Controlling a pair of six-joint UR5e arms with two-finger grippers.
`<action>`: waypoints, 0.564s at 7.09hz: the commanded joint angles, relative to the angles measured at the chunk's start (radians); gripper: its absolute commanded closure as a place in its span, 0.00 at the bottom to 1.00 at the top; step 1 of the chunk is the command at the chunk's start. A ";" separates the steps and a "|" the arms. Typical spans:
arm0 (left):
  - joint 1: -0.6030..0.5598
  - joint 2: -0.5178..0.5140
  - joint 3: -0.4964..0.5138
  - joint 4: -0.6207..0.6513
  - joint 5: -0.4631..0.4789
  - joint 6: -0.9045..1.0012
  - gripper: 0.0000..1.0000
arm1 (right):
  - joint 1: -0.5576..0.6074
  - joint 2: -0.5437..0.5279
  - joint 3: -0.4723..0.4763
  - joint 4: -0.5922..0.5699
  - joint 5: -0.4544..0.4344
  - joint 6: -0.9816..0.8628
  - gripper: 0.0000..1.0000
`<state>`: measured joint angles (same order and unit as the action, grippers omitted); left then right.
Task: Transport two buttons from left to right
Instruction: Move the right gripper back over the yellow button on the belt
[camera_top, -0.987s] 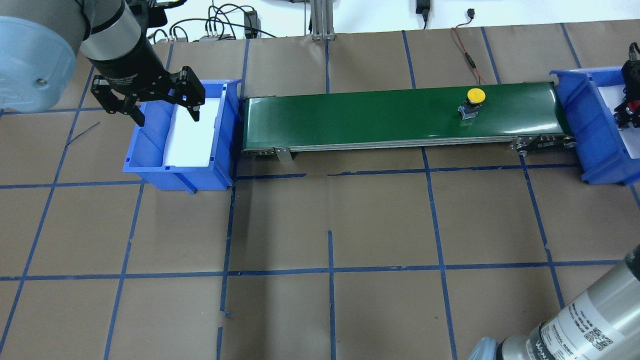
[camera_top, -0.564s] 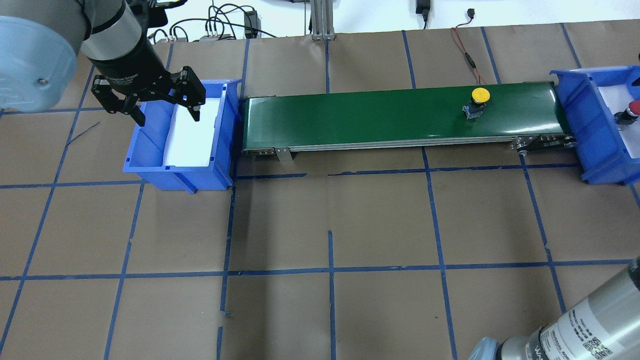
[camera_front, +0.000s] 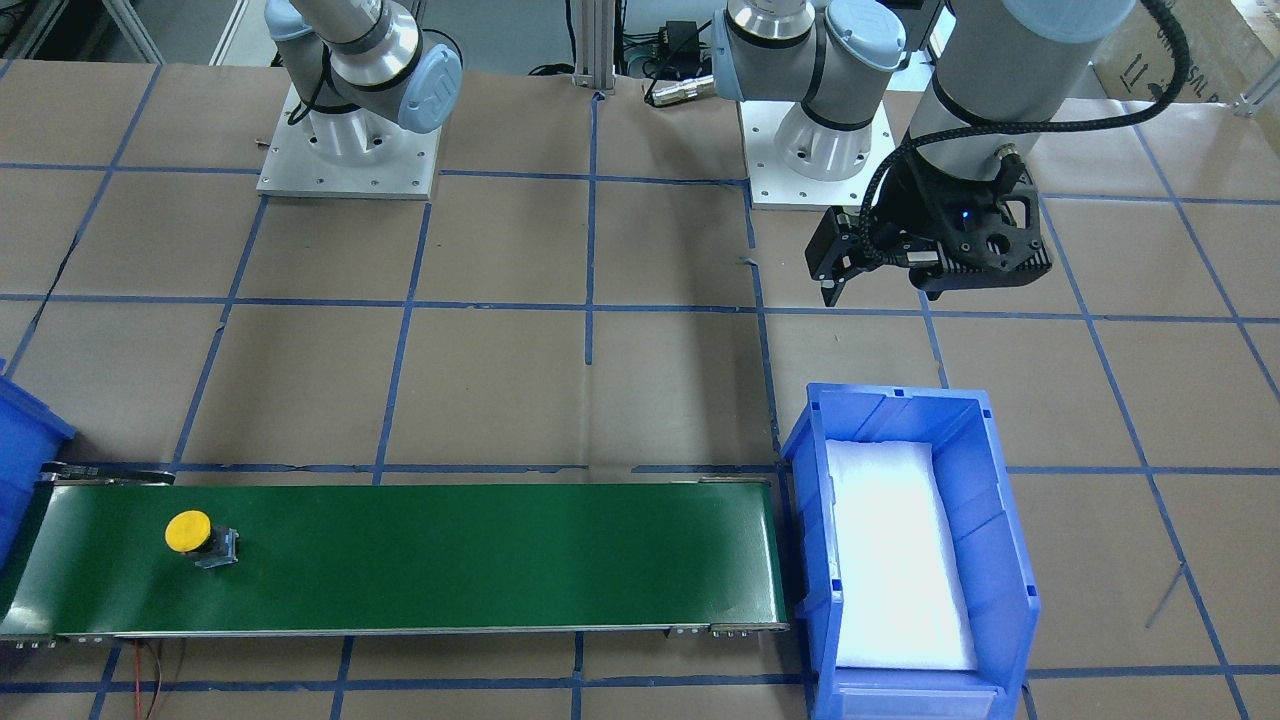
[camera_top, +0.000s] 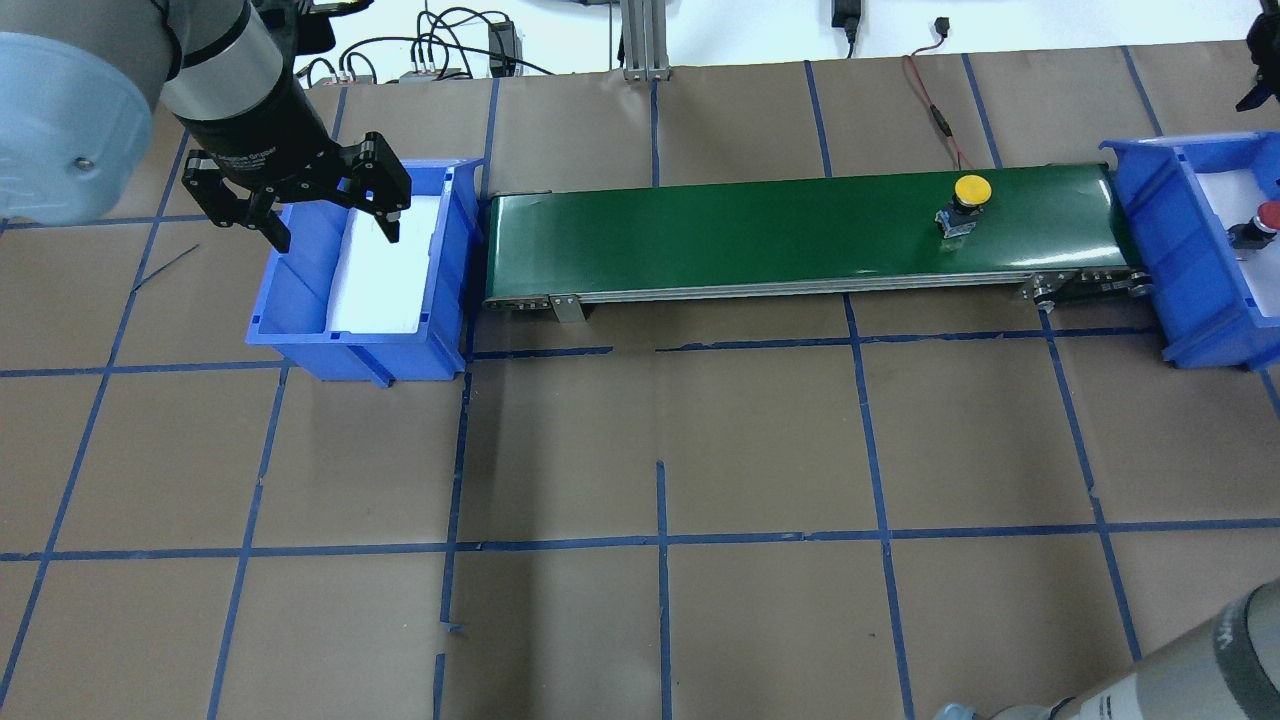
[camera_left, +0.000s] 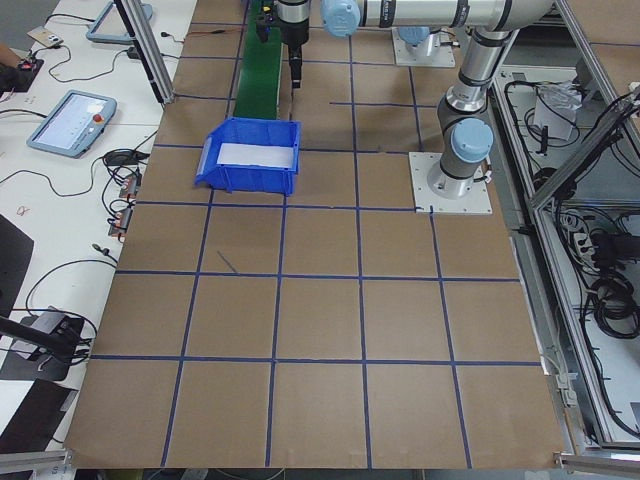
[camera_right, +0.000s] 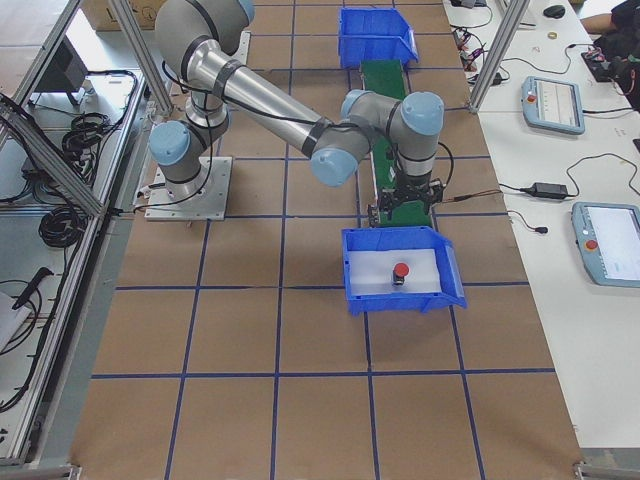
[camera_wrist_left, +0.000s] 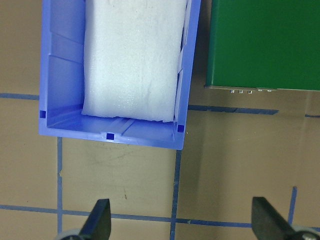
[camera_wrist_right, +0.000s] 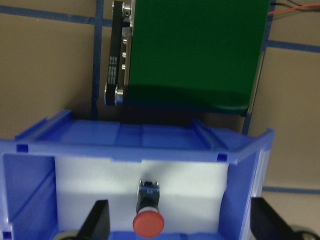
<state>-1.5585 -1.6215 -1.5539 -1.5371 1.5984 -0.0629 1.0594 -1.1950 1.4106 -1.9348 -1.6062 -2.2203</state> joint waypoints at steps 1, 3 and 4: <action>0.000 0.000 0.000 0.000 0.000 0.000 0.00 | 0.089 0.040 0.051 -0.047 0.008 0.059 0.00; 0.000 0.000 0.000 0.000 0.000 0.000 0.00 | 0.118 0.121 0.066 -0.105 0.116 0.085 0.00; 0.000 0.000 0.000 0.000 0.000 0.000 0.00 | 0.161 0.115 0.083 -0.099 0.127 0.205 0.00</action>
<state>-1.5585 -1.6216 -1.5540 -1.5371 1.5984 -0.0629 1.1780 -1.0890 1.4752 -2.0315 -1.5118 -2.1157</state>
